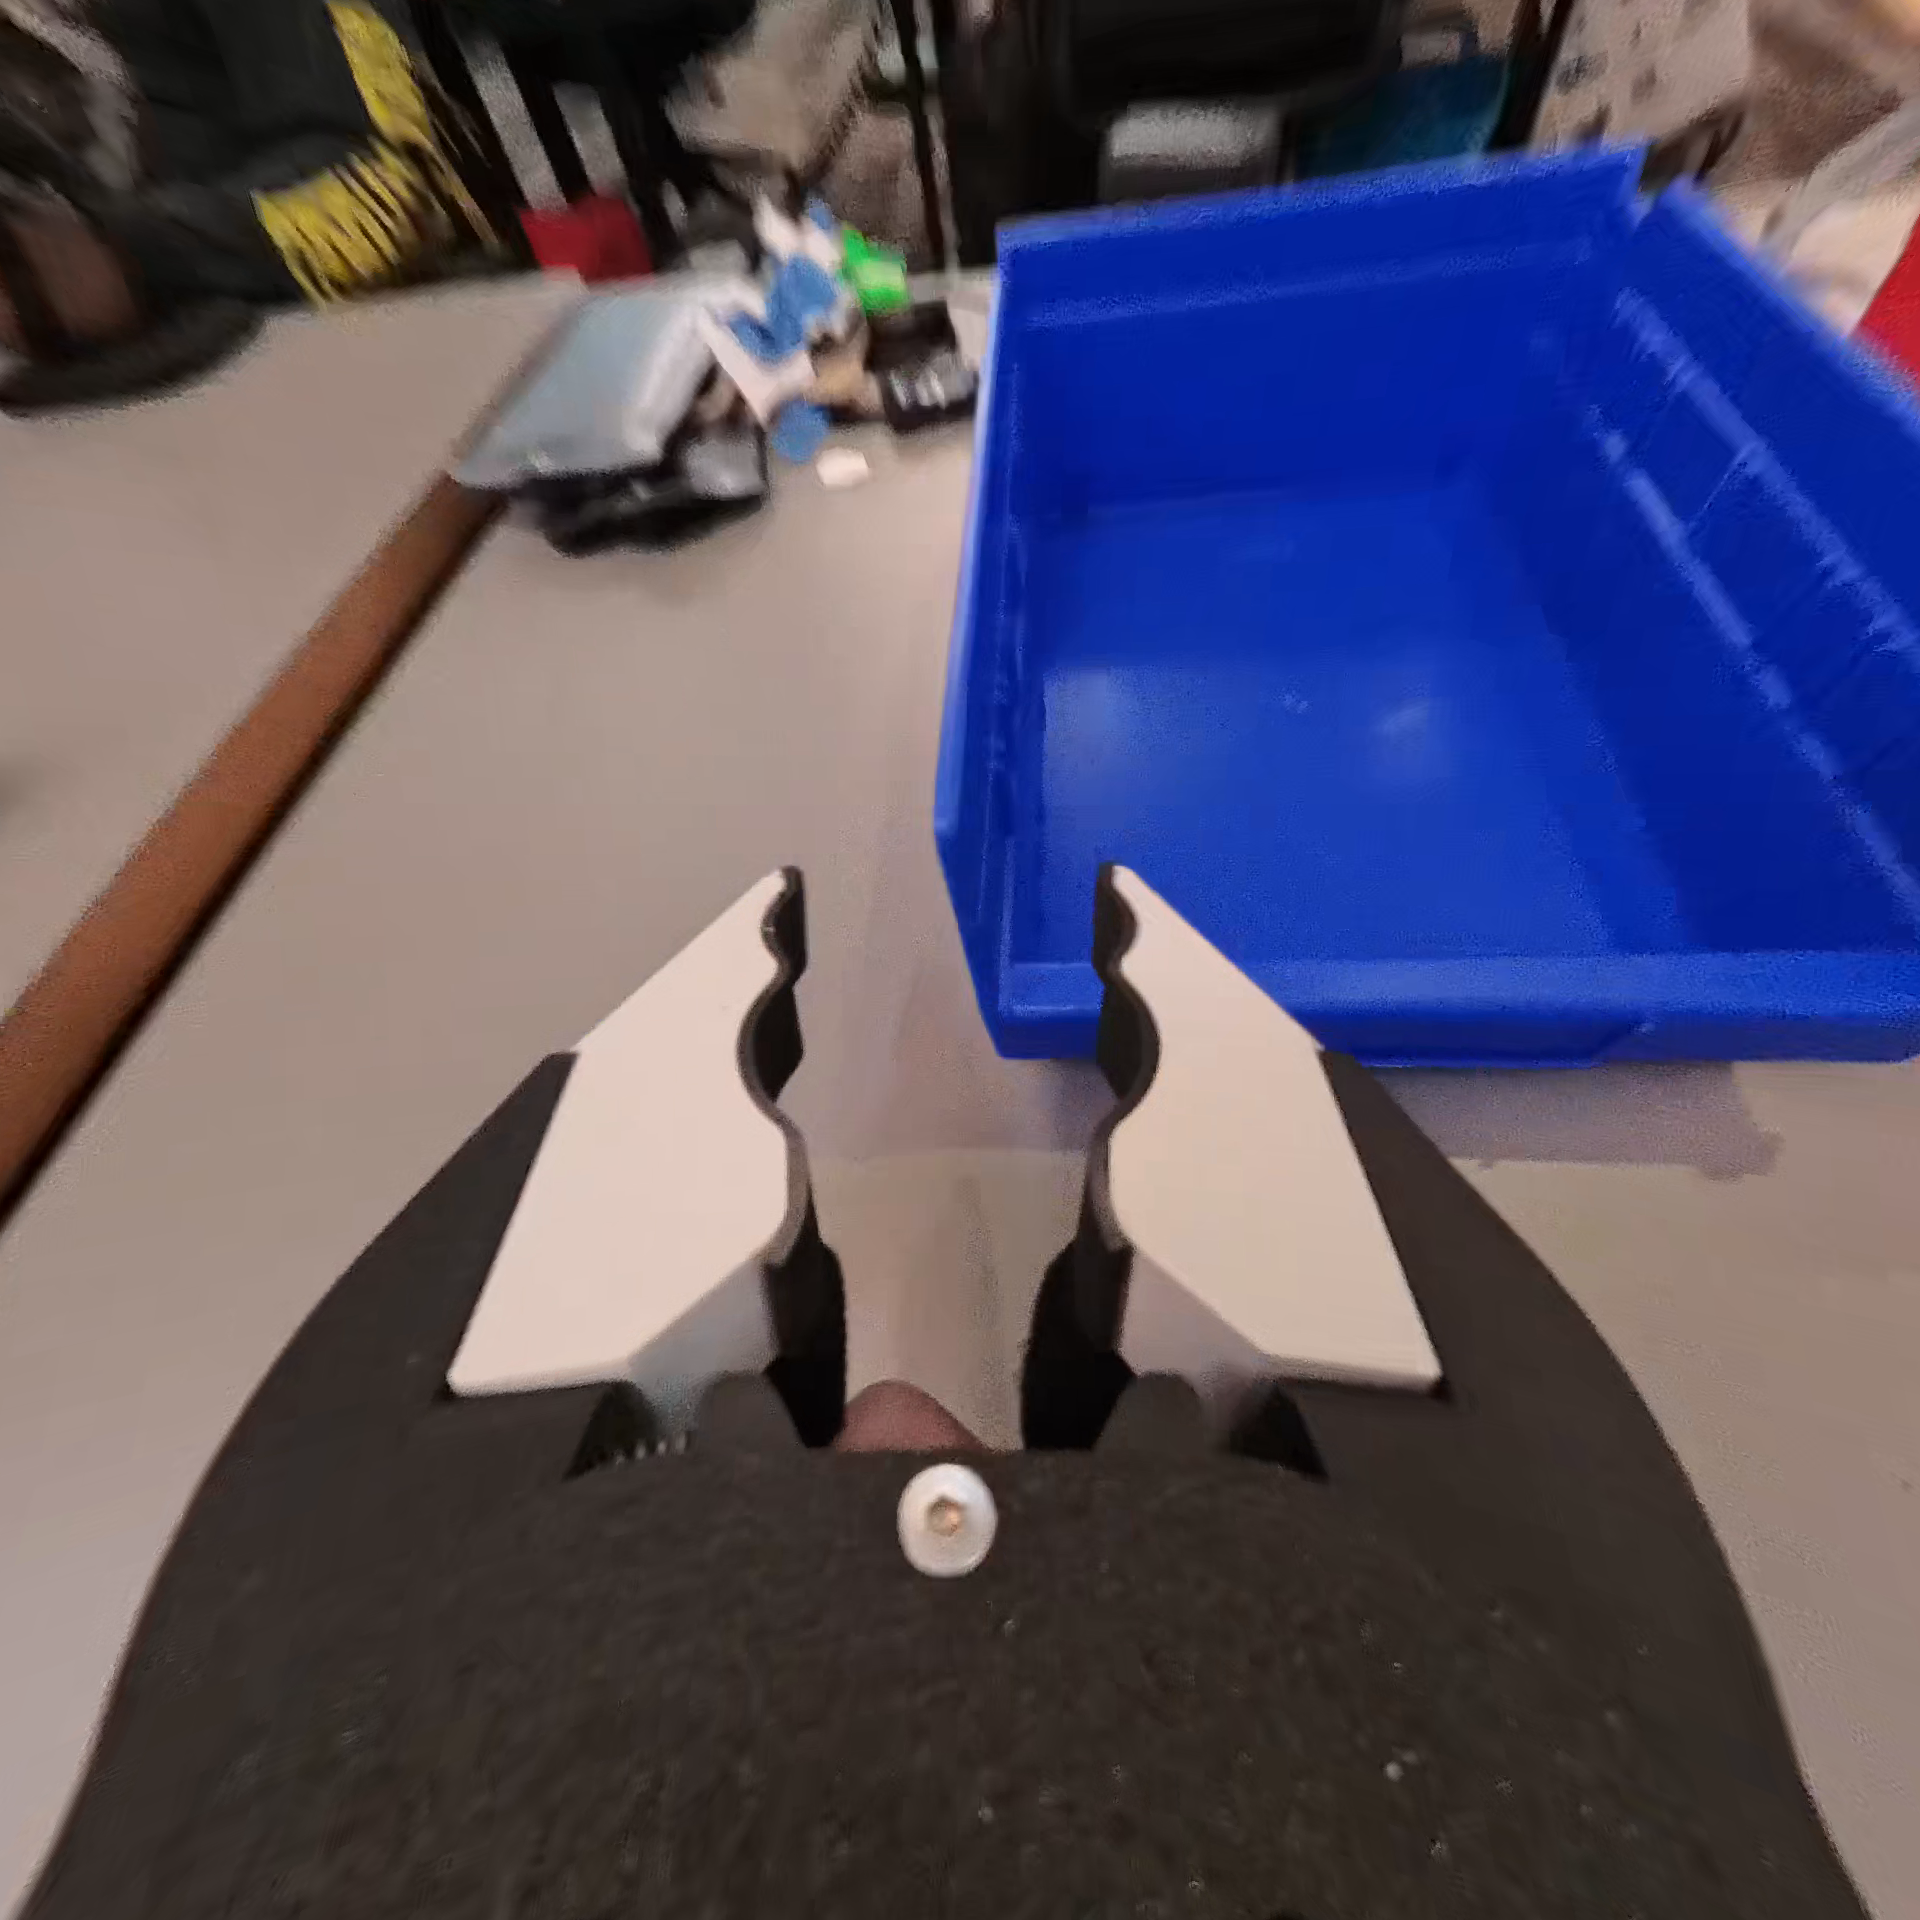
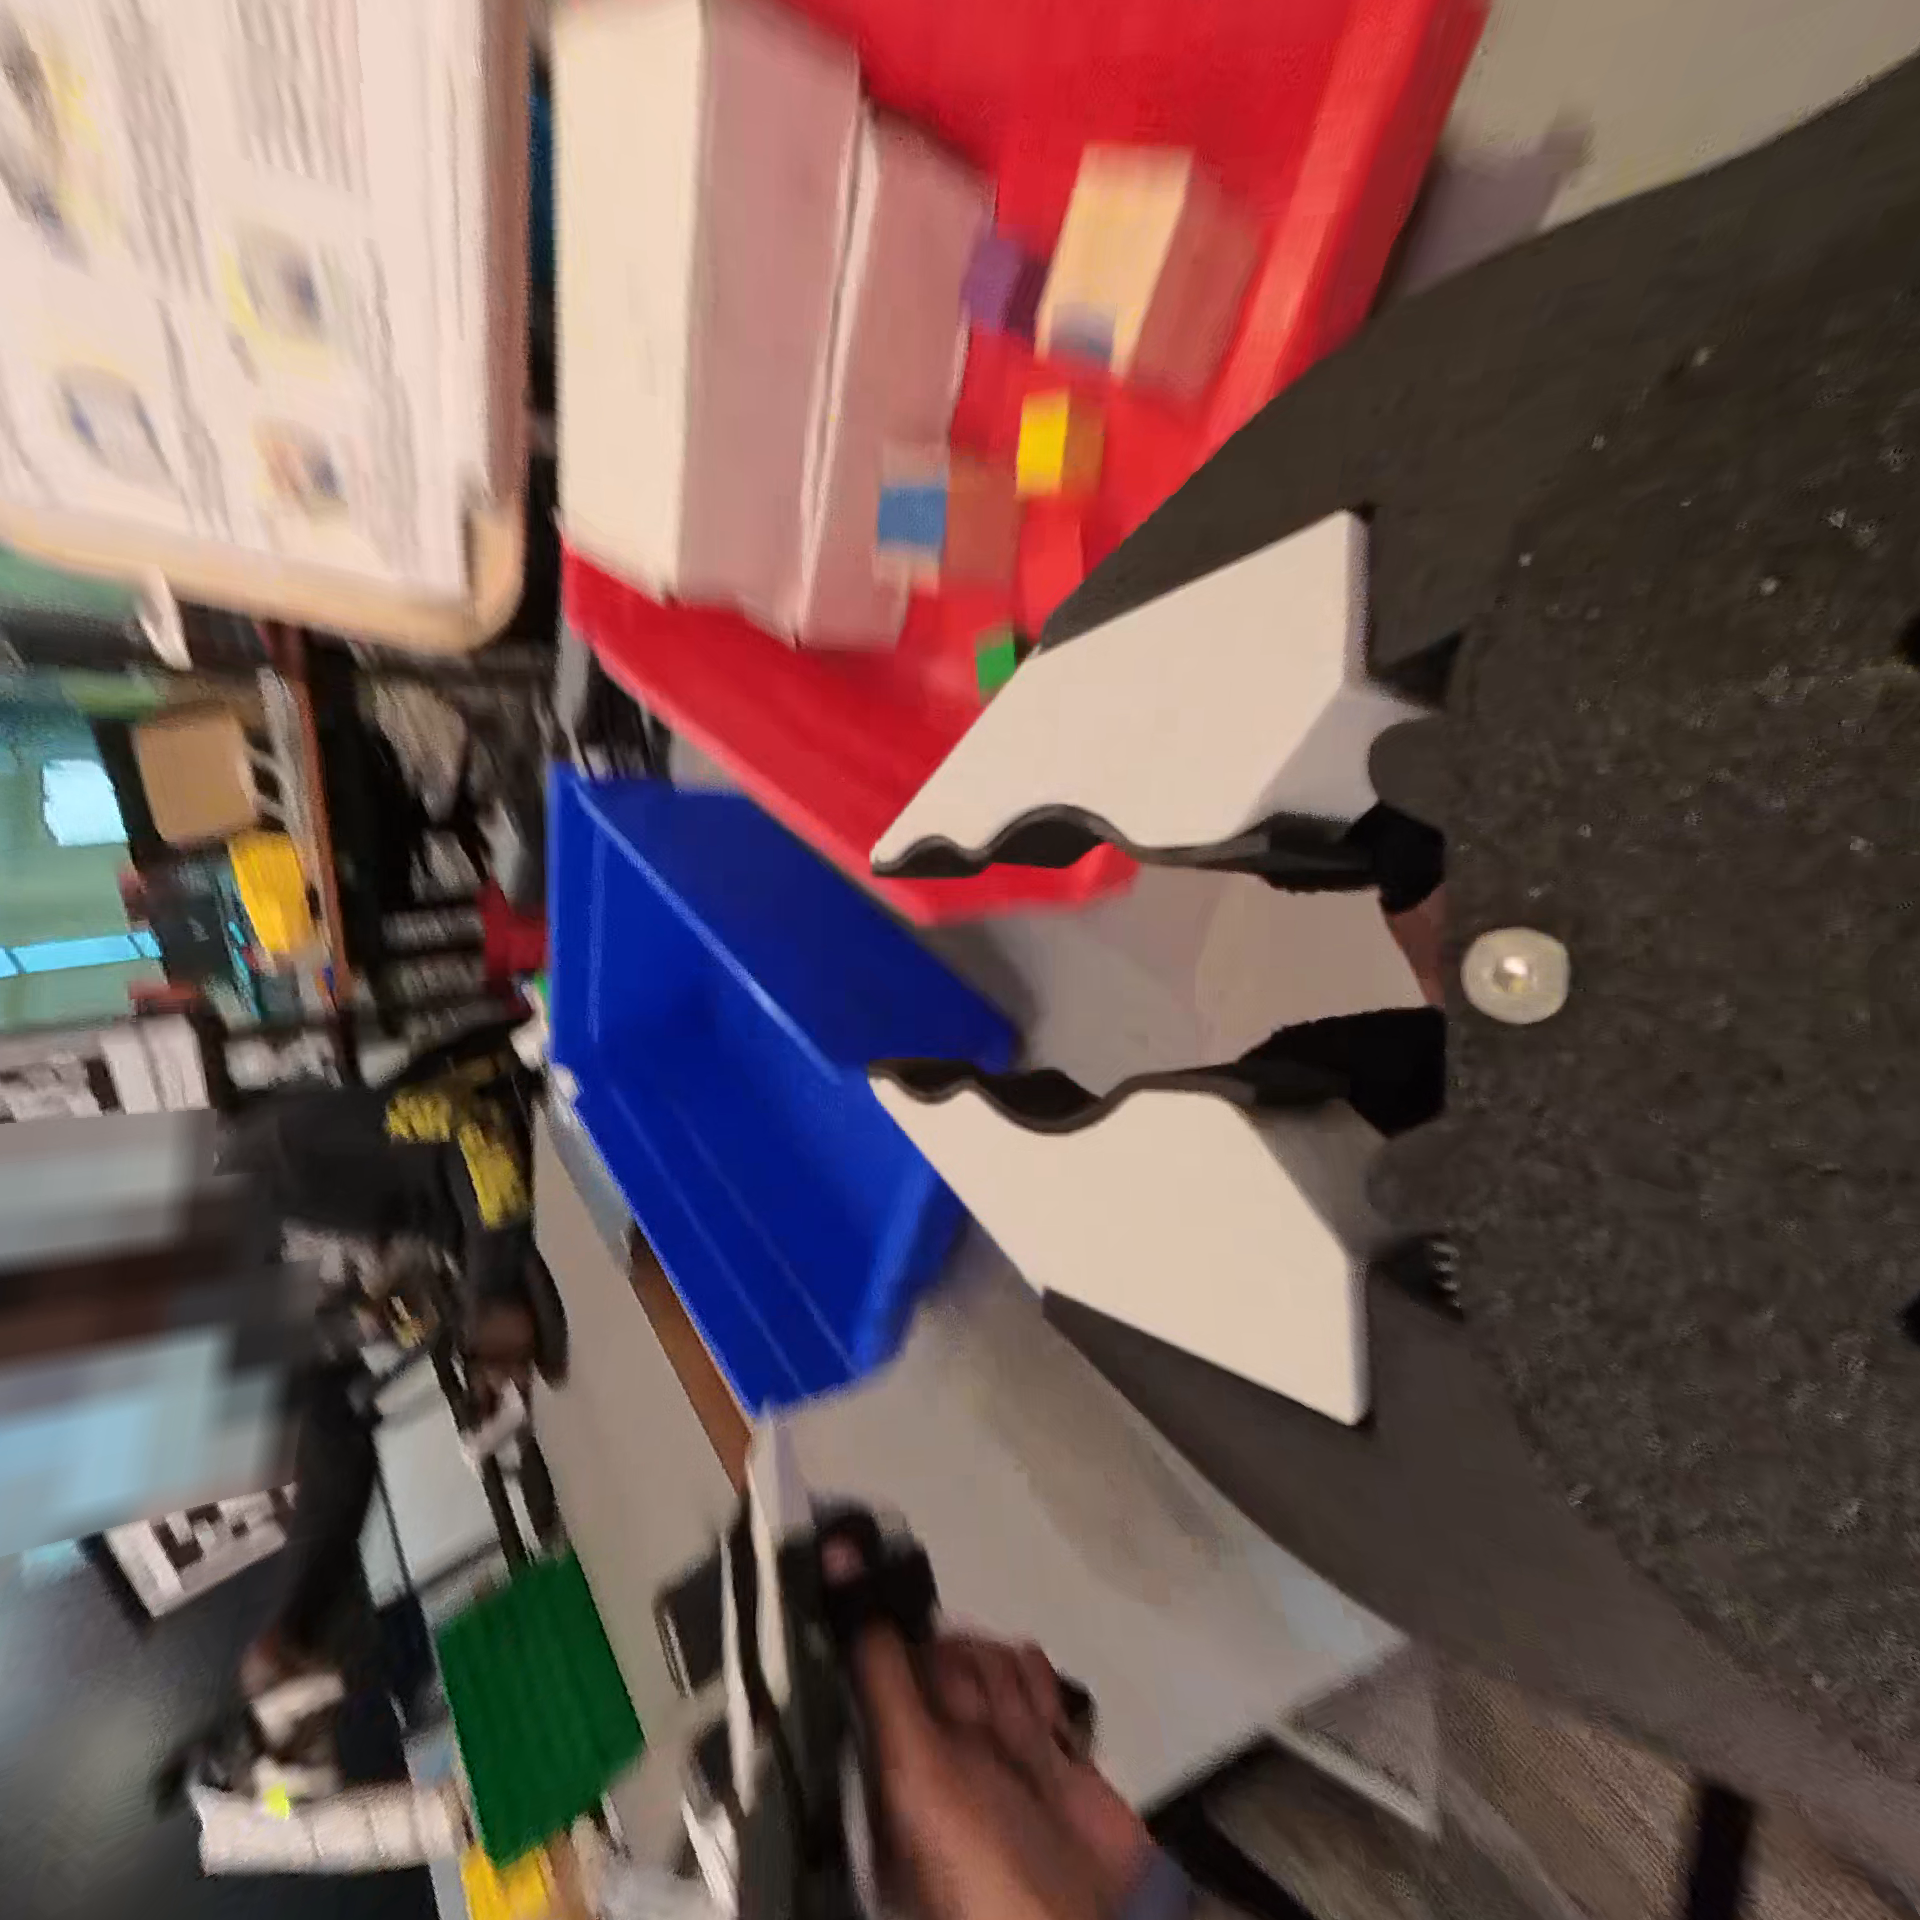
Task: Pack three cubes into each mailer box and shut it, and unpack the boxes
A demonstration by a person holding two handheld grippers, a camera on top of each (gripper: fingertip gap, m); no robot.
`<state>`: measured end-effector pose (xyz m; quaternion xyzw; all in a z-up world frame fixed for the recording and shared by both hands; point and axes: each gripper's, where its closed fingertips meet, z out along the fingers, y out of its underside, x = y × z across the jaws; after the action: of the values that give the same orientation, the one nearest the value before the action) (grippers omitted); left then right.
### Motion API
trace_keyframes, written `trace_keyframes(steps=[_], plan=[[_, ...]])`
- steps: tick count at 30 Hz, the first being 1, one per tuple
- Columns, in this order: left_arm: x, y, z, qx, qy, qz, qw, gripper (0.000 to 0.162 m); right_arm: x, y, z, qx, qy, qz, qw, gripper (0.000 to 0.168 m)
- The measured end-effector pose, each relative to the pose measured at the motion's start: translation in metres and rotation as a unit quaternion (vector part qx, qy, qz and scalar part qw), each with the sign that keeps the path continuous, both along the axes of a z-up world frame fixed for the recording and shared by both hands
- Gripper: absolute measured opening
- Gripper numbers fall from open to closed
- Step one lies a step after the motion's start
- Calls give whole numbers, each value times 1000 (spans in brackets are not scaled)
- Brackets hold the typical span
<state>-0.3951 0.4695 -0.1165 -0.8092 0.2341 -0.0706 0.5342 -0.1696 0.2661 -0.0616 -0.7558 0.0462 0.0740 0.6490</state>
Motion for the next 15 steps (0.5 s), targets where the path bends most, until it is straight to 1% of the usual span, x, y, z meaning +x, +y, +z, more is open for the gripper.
trace_keyframes(steps=[1, 2, 3, 4, 6, 7, 9, 12, 15], plan=[[5, 8, -14, -30, -2, -11, 999, 61, -24, 10, -13, -15, 6, 27, 1000, 35], [14, 14, -24, -59, -19, -26, 998, 61, -42, 20, -28, -36, 11, 44, 998, 38], [23, 21, -32, -80, -38, -33, 995, 58, -55, 28, -41, -58, 17, 53, 997, 43], [29, 28, -38, -93, -50, -33, 994, 49, -61, 36, -52, -76, 24, 46, 996, 45], [32, 37, -48, -104, -51, -26, 993, 5, -57, 49, -65, -89, 23, 7, 996, 48], [31, 36, -50, -103, -45, -26, 993, 2, -55, 53, -68, -94, 17, -7, 995, 49], [25, 25, -50, -104, -37, -31, 993, 2, -48, 60, -75, -104, 8, -37, 994, 50], [10, -5, -50, -116, -51, -21, 992, 2, -52, 67, -81, -103, -3, -37, 994, 50], [-8, -39, -51, -105, -24, -14, 994, 1, -49, 77, -89, -102, -17, -67, 992, 51]])
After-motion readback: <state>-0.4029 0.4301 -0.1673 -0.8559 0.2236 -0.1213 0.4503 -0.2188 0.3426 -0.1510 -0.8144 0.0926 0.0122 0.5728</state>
